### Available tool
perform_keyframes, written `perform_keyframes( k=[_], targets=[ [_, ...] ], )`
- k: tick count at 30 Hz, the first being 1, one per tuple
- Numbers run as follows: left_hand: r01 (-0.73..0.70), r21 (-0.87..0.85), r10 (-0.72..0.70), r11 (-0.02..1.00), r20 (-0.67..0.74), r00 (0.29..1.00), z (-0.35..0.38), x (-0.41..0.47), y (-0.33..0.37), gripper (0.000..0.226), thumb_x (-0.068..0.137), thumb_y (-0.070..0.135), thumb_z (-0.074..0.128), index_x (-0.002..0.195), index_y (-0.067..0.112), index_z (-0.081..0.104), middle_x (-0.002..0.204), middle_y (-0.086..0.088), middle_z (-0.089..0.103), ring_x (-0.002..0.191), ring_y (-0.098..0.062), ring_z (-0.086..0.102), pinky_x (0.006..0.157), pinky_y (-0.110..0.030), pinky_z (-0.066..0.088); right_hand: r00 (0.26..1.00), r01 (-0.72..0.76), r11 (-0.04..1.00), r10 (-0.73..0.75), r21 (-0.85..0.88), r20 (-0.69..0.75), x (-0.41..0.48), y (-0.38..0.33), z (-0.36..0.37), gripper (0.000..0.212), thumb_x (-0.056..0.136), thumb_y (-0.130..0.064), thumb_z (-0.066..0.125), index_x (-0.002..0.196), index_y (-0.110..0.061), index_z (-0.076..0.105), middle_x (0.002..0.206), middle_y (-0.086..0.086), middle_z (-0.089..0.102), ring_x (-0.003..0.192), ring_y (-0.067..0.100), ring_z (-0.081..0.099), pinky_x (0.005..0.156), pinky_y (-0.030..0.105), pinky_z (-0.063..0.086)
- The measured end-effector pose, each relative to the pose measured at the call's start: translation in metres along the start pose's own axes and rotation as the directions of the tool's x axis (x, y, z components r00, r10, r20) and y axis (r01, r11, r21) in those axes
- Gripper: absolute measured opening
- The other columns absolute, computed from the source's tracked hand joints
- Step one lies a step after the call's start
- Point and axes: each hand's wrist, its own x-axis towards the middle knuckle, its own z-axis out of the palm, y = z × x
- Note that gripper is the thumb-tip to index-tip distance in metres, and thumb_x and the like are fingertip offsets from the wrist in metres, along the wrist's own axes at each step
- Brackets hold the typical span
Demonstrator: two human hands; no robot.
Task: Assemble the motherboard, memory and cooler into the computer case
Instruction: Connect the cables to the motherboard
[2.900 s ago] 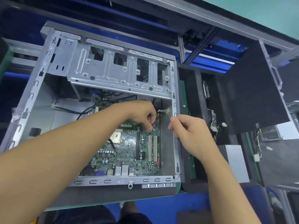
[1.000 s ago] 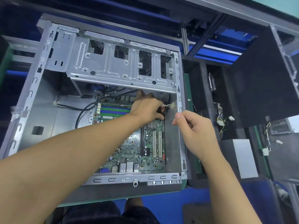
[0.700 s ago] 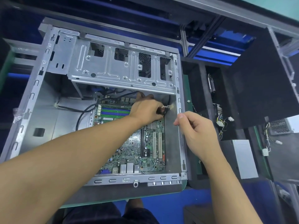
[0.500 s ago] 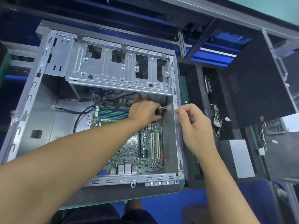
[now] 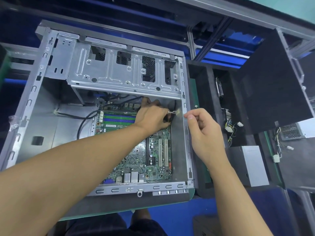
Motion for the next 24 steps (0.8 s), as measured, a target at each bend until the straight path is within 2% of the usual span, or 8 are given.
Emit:
perform_keyframes(
  k=[5,10,12,16,22,24],
  targets=[
    [-0.017,0.008,0.017,1.000,-0.008,1.000,0.000,-0.002,0.004,0.021,0.079,0.042,0.064,0.070,0.029,0.051,0.087,0.010,0.070,0.101,-0.014,0.055,0.095,-0.042,0.022,1.000,0.001,1.000,-0.001,-0.001,-0.003,0.001,0.002,0.001,0.028,0.102,-0.014,0.052,0.091,-0.038,0.060,0.083,-0.018,0.063,0.066,0.002,0.055,0.062,0.009,0.040],
    [0.009,-0.030,-0.009,1.000,0.009,1.000,0.000,0.000,0.002,0.028,0.075,0.057,0.062,0.075,0.030,0.061,0.079,0.012,0.066,0.101,-0.012,0.054,0.096,-0.043,0.022,1.000,0.007,1.000,-0.007,0.008,-0.003,0.000,0.004,0.002,0.025,0.102,-0.015,0.051,0.092,-0.036,0.060,0.082,-0.014,0.063,0.064,0.003,0.054,0.061,0.009,0.040],
    [0.036,-0.048,-0.034,0.998,0.037,0.999,0.001,0.002,0.001,0.030,0.078,0.062,0.060,0.079,0.032,0.064,0.075,0.012,0.061,0.103,-0.014,0.053,0.097,-0.045,0.022,1.000,0.011,1.000,-0.011,0.014,-0.005,0.001,0.004,0.003,0.022,0.100,-0.020,0.050,0.091,-0.037,0.060,0.083,-0.013,0.062,0.065,0.003,0.054,0.061,0.009,0.040],
    [0.150,-0.104,-0.134,0.983,0.142,0.981,-0.003,0.008,0.004,0.029,0.077,0.062,0.062,0.078,0.033,0.063,0.084,0.006,0.061,0.104,-0.018,0.050,0.097,-0.046,0.021,1.000,0.009,1.000,-0.009,0.009,-0.005,0.002,0.005,0.005,0.018,0.098,-0.023,0.050,0.092,-0.035,0.061,0.082,-0.015,0.062,0.067,0.005,0.054,0.062,0.011,0.040],
    [0.200,-0.038,-0.183,0.979,0.261,0.948,-0.011,0.015,0.010,0.022,0.080,0.056,0.059,0.079,0.033,0.058,0.100,0.005,0.063,0.111,-0.020,0.049,0.103,-0.053,0.021,1.000,0.000,1.000,0.000,-0.006,0.013,0.003,0.004,0.003,0.018,0.098,-0.021,0.051,0.092,-0.034,0.062,0.082,-0.013,0.062,0.063,0.007,0.051,0.058,0.011,0.038],
    [0.198,-0.040,-0.182,0.979,0.256,0.949,-0.011,0.015,0.010,0.021,0.081,0.055,0.059,0.081,0.034,0.060,0.101,0.002,0.063,0.111,-0.021,0.050,0.104,-0.053,0.021,1.000,-0.004,1.000,0.004,-0.012,0.023,0.004,0.004,0.002,0.019,0.099,-0.018,0.053,0.093,-0.033,0.063,0.083,-0.013,0.062,0.063,0.007,0.051,0.058,0.011,0.039]
  ],
)
